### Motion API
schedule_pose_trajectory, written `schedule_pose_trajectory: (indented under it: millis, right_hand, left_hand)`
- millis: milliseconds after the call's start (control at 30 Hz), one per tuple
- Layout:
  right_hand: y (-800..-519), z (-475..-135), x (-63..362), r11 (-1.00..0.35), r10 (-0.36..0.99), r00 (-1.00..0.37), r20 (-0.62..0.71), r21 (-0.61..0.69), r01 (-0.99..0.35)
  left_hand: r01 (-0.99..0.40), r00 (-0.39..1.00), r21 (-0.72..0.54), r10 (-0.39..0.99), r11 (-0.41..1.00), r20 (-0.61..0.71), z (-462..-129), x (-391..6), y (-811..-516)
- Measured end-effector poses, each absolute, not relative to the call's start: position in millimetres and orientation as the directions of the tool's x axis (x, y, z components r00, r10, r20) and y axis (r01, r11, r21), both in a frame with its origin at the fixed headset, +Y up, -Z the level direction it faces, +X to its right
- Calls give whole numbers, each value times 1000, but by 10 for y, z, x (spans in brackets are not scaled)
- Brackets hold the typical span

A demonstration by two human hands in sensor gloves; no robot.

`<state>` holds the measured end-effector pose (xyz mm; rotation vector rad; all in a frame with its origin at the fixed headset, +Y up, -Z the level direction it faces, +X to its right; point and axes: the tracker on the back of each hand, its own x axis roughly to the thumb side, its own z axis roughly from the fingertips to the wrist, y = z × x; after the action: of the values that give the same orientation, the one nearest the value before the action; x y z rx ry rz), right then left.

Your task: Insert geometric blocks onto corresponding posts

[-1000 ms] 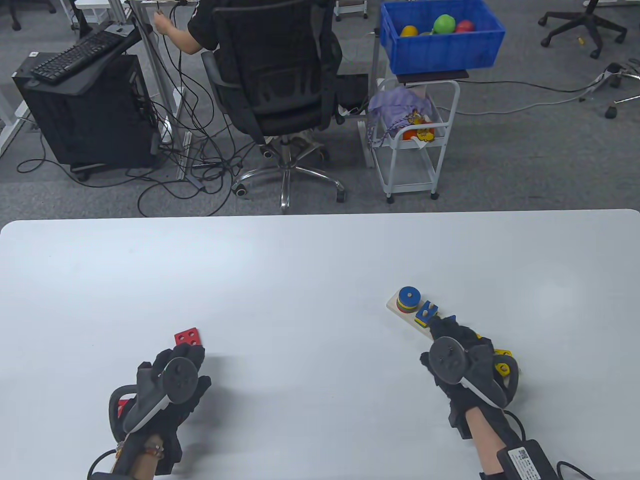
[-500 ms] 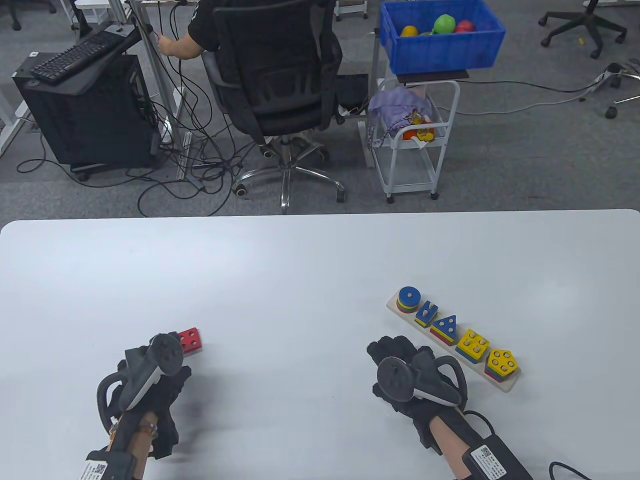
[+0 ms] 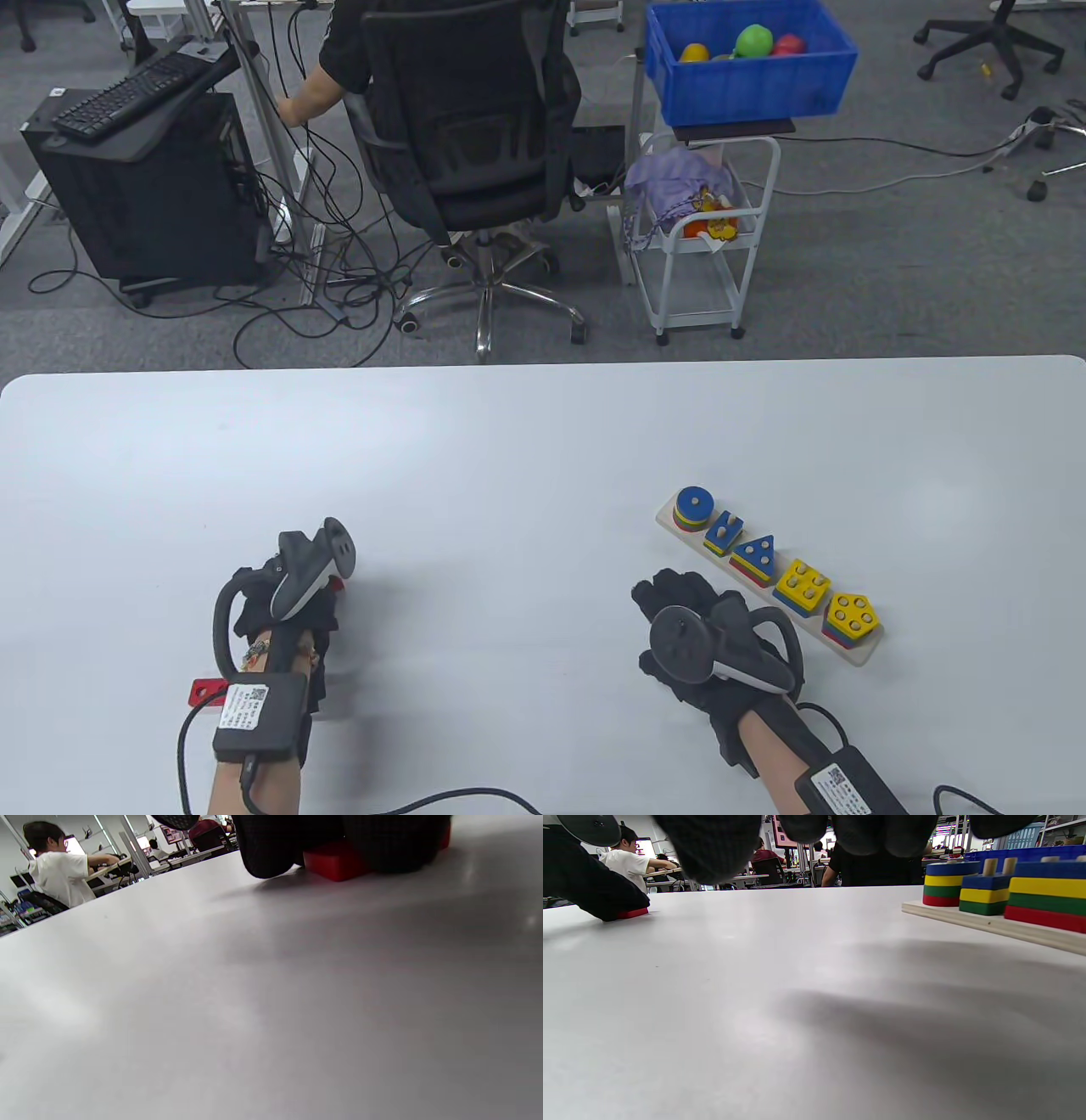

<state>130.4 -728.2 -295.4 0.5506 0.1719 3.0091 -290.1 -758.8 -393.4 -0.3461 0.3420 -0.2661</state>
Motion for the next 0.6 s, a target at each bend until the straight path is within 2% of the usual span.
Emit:
schedule_pose_trajectory:
  millis: [167,267,367,433,500,600]
  right_hand:
    - [-7290,-2942,1286,-992,88,-929,358,121,-48]
    - [-7298,-2944,1280,-992,98,-927,361,113,-61]
    - [-7290,-2924,1239,-992,111,-921,373,91,-82]
    - [-7277,-2898,1206,-993,119,-911,395,65,-102]
    - [-7252,-2857,1178,-988,136,-884,447,-8,-156]
    - [-7182,-2790,1118,-969,148,-851,505,-99,-227]
  left_hand:
    - [217,921,-374,-316,902,-228,-3907,-2804,-7570]
    - [150,963,-315,-210,937,-167,-3842,-2617,-7452]
    - [-32,998,-277,15,960,-63,-3728,-2346,-7294]
    - [-175,983,-316,181,933,-9,-3643,-2168,-7209]
    - [-336,926,-371,376,866,38,-3548,-1991,-7162]
    - [-520,766,-541,641,661,48,-3397,-1714,-7177]
